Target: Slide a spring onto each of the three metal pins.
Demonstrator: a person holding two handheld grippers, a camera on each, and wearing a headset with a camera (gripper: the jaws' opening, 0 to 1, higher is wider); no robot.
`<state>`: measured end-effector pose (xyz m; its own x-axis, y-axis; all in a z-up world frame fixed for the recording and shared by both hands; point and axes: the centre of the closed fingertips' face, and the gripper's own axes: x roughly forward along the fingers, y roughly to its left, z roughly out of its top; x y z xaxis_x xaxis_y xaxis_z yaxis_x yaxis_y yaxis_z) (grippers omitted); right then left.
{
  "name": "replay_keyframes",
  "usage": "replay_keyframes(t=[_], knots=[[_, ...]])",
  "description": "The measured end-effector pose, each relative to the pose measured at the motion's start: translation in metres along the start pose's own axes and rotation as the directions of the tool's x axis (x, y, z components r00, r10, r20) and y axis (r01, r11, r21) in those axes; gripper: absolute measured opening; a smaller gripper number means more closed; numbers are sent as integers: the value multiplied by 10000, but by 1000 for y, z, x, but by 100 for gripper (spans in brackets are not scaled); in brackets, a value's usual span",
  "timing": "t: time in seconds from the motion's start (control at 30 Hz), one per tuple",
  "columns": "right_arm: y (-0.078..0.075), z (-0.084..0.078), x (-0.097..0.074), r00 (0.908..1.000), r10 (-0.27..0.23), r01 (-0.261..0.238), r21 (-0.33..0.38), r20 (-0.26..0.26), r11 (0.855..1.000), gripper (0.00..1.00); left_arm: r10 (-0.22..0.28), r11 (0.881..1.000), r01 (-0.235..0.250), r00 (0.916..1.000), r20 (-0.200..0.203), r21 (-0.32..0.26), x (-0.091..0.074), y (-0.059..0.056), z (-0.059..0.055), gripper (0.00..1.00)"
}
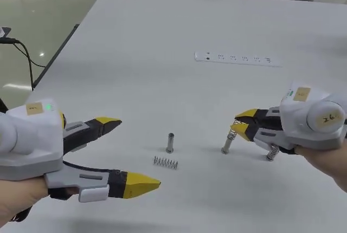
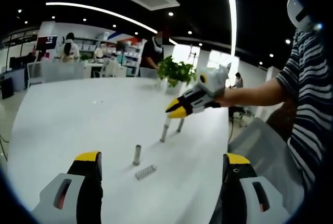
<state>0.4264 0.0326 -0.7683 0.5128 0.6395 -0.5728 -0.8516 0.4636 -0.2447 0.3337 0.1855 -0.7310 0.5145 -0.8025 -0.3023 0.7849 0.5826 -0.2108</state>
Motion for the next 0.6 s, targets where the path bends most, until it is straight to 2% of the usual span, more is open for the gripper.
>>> replay_keyframes(t=[0.3,0.47,0.57,0.6], knots=[[7,-20,11,9992,219,-214,160,-320,9996,8,-20,10000,20,10000,-19,12,2,-2,1,93],[13,-30,16,9975,407,-408,-2,-572,9992,8,28,10000,-28,10000,-54,6,1,-2,0,93],[12,-27,17,9983,387,-384,78,-428,9992,8,51,10000,-51,10000,-61,-20,1,-2,0,92],[11,-30,17,9978,370,-369,25,-544,9993,8,64,10000,-64,10000,-75,-13,1,-2,-1,92]])
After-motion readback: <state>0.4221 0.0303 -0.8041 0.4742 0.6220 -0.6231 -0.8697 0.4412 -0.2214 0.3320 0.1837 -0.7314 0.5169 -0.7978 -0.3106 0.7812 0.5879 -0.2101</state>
